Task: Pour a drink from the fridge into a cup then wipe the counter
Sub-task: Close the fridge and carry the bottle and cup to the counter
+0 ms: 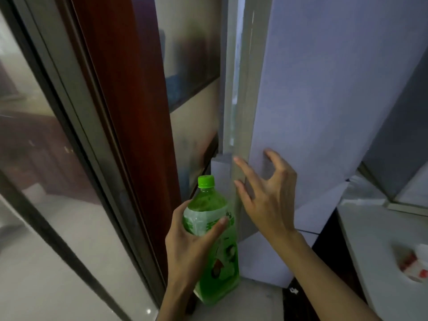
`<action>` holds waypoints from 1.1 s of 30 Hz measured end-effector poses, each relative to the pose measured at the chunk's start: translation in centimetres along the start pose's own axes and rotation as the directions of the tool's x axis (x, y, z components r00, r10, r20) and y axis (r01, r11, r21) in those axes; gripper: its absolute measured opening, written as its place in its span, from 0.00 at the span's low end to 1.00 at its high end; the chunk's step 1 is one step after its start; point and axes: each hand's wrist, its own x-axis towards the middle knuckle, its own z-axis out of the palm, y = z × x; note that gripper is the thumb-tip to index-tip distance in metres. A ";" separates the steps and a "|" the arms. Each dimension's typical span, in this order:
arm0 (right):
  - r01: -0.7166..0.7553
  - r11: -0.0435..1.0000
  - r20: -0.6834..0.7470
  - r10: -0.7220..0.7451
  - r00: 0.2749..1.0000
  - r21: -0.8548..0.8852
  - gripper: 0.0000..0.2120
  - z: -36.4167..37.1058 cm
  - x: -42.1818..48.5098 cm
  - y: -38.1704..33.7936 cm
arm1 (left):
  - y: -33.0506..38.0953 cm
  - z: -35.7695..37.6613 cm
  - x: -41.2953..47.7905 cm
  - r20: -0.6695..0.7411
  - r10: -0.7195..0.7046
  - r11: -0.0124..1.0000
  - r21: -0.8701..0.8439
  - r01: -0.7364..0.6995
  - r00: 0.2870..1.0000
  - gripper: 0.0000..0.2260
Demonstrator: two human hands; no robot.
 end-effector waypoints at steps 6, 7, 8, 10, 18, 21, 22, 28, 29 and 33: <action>0.018 0.998 -0.011 -0.019 1.000 -0.057 0.17 7.0 3.1 -0.5 | -1.8 0.1 5.7 -0.014 -0.024 0.999 0.024 0.024 1.000 0.29; 0.018 0.998 -0.006 -0.018 1.000 -0.065 0.17 8.1 3.7 -0.6 | -2.1 0.2 6.6 -0.008 -0.027 0.999 0.036 0.027 1.000 0.29; 0.015 0.997 0.000 -0.015 1.000 -0.072 0.16 9.1 4.3 -0.5 | -2.3 0.2 7.5 -0.006 -0.030 0.998 0.049 0.030 1.000 0.29; 0.005 0.998 0.008 -0.004 1.000 -0.070 0.16 11.1 5.5 -0.5 | -2.7 0.4 9.2 -0.003 -0.034 0.997 0.064 0.034 0.999 0.29; -0.059 0.998 0.152 0.061 0.986 -0.020 0.28 16.4 7.8 4.0 | -3.7 2.5 14.4 0.032 -0.028 0.997 0.074 0.026 0.999 0.31; -0.082 0.995 0.214 0.094 0.972 -0.064 0.33 17.7 7.7 6.9 | -3.6 4.2 15.9 0.052 -0.039 0.998 0.050 0.036 0.998 0.30; -0.077 0.994 0.232 0.093 0.968 -0.076 0.34 18.2 7.6 7.6 | -3.5 4.9 16.4 0.055 -0.039 0.998 0.049 0.036 0.998 0.29; -0.037 0.993 0.357 0.075 0.931 -0.111 0.36 20.6 7.5 10.5 | -3.3 8.5 19.1 0.048 -0.060 0.997 0.040 0.058 0.997 0.36; -0.023 0.993 0.378 0.064 0.923 -0.112 0.36 21.1 7.7 11.0 | -3.3 9.0 19.5 0.049 -0.066 0.997 0.038 0.065 0.997 0.36; -0.014 0.992 0.432 0.068 0.899 -0.127 0.38 23.2 8.1 13.1 | -3.2 10.7 20.8 0.051 -0.069 0.997 0.033 0.067 0.996 0.30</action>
